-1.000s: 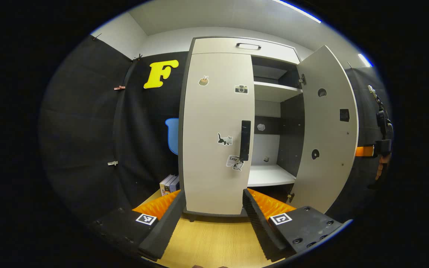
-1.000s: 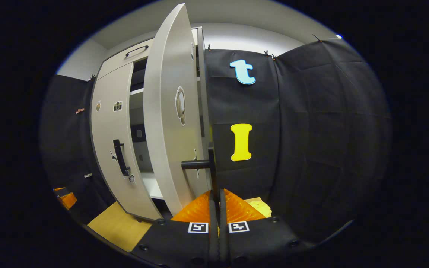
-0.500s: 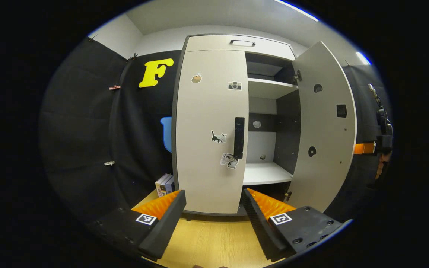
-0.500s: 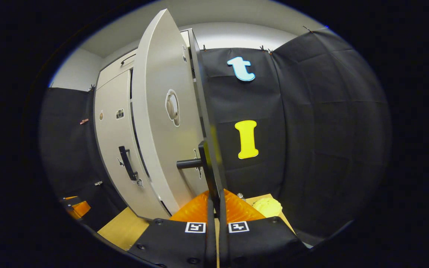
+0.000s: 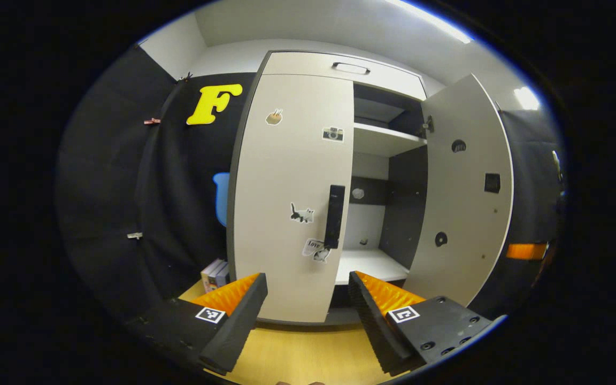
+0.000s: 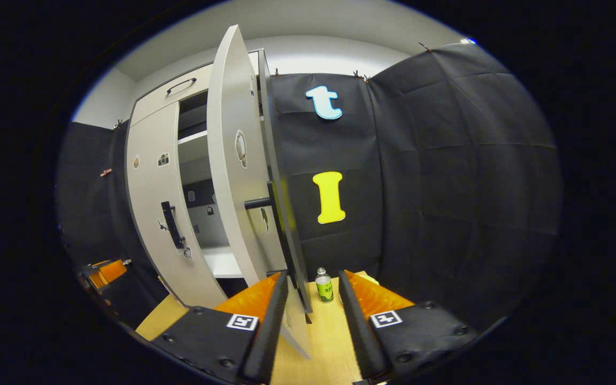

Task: Open the right door of the double-door shoe cabinet with the right hand, and open the left door with the left hand.

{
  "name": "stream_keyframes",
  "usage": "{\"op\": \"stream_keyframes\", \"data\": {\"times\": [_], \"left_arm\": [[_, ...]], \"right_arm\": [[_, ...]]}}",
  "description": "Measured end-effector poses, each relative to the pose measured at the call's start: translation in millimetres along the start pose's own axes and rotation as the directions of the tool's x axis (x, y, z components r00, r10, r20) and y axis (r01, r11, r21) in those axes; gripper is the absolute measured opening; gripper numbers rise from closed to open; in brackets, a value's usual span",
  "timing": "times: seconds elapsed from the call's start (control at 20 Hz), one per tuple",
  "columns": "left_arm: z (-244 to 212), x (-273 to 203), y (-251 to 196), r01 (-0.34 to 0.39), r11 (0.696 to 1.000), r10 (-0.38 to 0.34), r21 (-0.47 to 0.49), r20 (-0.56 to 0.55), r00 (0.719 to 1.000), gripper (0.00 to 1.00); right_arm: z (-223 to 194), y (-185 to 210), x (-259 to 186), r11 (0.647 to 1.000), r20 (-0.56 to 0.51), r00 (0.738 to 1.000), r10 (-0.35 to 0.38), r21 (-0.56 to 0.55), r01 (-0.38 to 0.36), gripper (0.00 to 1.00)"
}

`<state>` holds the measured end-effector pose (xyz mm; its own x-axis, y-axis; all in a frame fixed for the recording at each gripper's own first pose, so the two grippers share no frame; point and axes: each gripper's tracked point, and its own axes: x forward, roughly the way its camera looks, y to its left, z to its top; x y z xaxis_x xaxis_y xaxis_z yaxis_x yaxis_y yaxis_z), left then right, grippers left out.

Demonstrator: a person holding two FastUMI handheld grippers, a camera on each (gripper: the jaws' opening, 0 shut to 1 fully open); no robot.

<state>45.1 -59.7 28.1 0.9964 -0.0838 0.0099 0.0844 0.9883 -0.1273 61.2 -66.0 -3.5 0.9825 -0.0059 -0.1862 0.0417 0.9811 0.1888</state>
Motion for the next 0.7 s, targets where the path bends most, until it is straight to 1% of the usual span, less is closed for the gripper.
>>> {"op": "stream_keyframes", "data": {"times": [0.05, 0.1, 0.2, 0.25, 0.3, 0.4, 0.55, 0.6, 0.65, 0.7], "left_arm": [[10.8, 7.8, 3.4, 0.004, 1.0, -0.003, -0.007, 0.024, 1.0, 0.95], [20.9, 16.5, 5.8, 0.0, 1.0, 0.0, -0.002, 0.046, 0.999, 0.95], [36.3, 38.2, 4.2, 0.004, 1.0, -0.005, 0.02, 0.079, 0.997, 0.95], [42.4, 50.2, 3.5, 0.005, 1.0, -0.007, 0.016, 0.094, 0.996, 0.95], [47.4, 61.5, 1.7, 0.01, 1.0, -0.01, 0.002, 0.103, 0.995, 0.95], [54.0, 82.0, -2.8, 0.019, 1.0, -0.019, 0.0, 0.114, 0.993, 0.95], [59.4, 111.9, -10.4, 0.039, 0.998, -0.046, 0.054, 0.121, 0.992, 0.95], [60.3, 121.7, -13.2, 0.043, 0.996, -0.052, 0.073, 0.12, 0.991, 0.92], [59.8, 131.7, -16.3, 0.051, 0.995, -0.061, 0.091, 0.115, 0.992, 0.95], [58.1, 141.0, -17.9, 0.048, 0.993, -0.06, 0.105, 0.109, 0.992, 0.95]], "right_arm": [[-5.8, -3.6, -7.6, 1.0, -0.001, 1.0, -0.016, -0.009, 0.016, 0.84], [-10.7, -7.0, -15.7, 0.999, -0.001, 0.999, -0.032, -0.014, 0.032, 0.9], [-20.5, -8.8, -31.4, 0.998, -0.006, 0.998, -0.065, 0.011, 0.065, 0.9], [-29.1, -2.6, -39.2, 0.997, -0.014, 0.998, -0.066, 0.036, 0.066, 0.95], [-36.6, 7.5, -46.6, 0.997, -0.023, 0.998, -0.055, 0.059, 0.056, 0.95], [-54.7, 25.6, -55.2, 0.997, -0.047, 0.998, -0.043, 0.06, 0.046, 0.95], [-71.8, 52.0, -61.2, 0.999, -0.082, 0.997, -0.011, 0.037, 0.014, 0.95], [-76.1, 61.5, -61.4, 0.999, -0.091, 0.996, 0.007, 0.033, -0.004, 0.97], [-79.4, 69.4, -62.5, 1.0, -0.093, 0.995, 0.019, 0.022, -0.017, 0.98], [-81.8, 77.0, -62.2, 0.999, -0.095, 0.995, 0.033, 0.007, -0.033, 0.98]]}}
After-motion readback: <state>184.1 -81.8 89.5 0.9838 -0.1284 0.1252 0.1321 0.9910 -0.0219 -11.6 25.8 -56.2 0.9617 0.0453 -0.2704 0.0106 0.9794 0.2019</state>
